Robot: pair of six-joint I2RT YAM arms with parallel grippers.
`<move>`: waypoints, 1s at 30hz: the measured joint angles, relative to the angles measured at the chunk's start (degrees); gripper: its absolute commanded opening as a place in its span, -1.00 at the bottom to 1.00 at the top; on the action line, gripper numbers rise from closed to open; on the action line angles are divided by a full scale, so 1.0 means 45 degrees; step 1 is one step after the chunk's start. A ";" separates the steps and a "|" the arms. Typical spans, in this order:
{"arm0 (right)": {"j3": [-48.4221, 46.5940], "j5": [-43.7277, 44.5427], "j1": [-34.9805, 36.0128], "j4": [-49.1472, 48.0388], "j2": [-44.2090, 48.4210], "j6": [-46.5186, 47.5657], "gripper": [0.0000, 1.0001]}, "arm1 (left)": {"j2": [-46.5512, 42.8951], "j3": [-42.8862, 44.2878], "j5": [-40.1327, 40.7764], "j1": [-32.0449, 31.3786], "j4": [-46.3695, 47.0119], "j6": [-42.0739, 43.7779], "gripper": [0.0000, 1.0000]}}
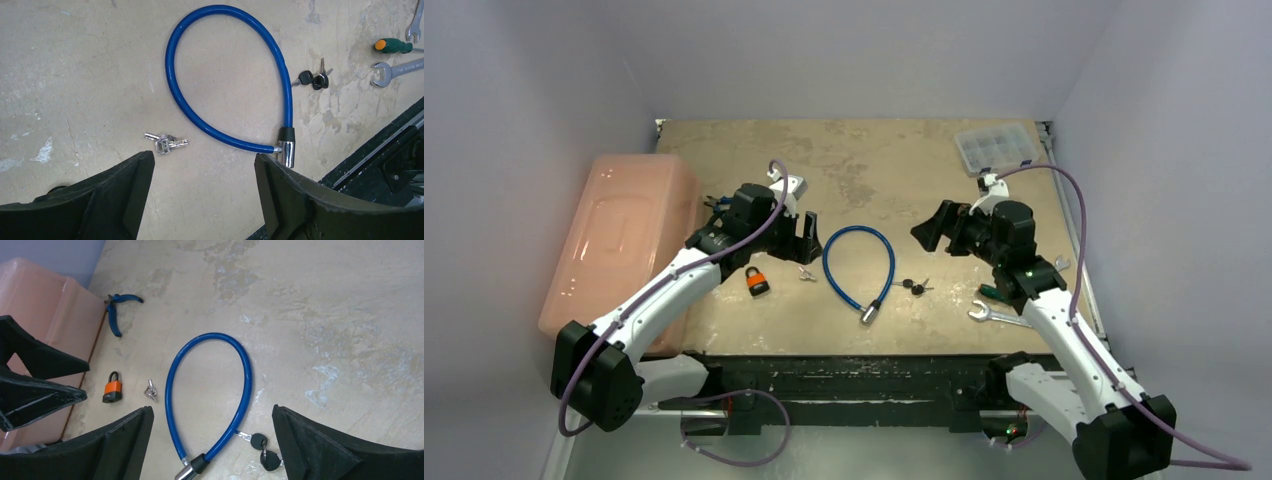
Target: Unlock with the key
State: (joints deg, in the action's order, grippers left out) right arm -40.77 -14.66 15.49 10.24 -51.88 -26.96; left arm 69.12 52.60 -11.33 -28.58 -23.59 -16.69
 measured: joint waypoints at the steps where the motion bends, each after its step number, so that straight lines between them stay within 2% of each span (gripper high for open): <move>1: 0.0000 0.0024 0.0000 0.0044 -0.0078 -0.0005 0.98 | 0.0000 0.0000 0.0005 -0.0005 0.0000 0.0000 0.55; 10: -0.0719 0.0112 0.0000 0.1943 -0.2161 0.0044 0.98 | -0.0097 0.0000 0.0107 -0.0005 -0.0005 -0.0005 0.52; 19: -0.0811 0.0481 0.0423 0.2905 -0.2837 0.0461 0.97 | -0.0306 0.0000 0.0238 -0.0015 0.0000 -0.0005 0.50; 30: -0.1938 0.2501 0.2788 0.4289 -0.5115 0.1350 0.89 | -0.0311 0.0000 0.0243 -0.0015 -0.0005 -0.0005 0.45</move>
State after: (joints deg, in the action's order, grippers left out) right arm -49.50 -3.40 28.03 29.54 -74.89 -20.88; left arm 67.72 52.60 -10.24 -28.64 -23.62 -16.71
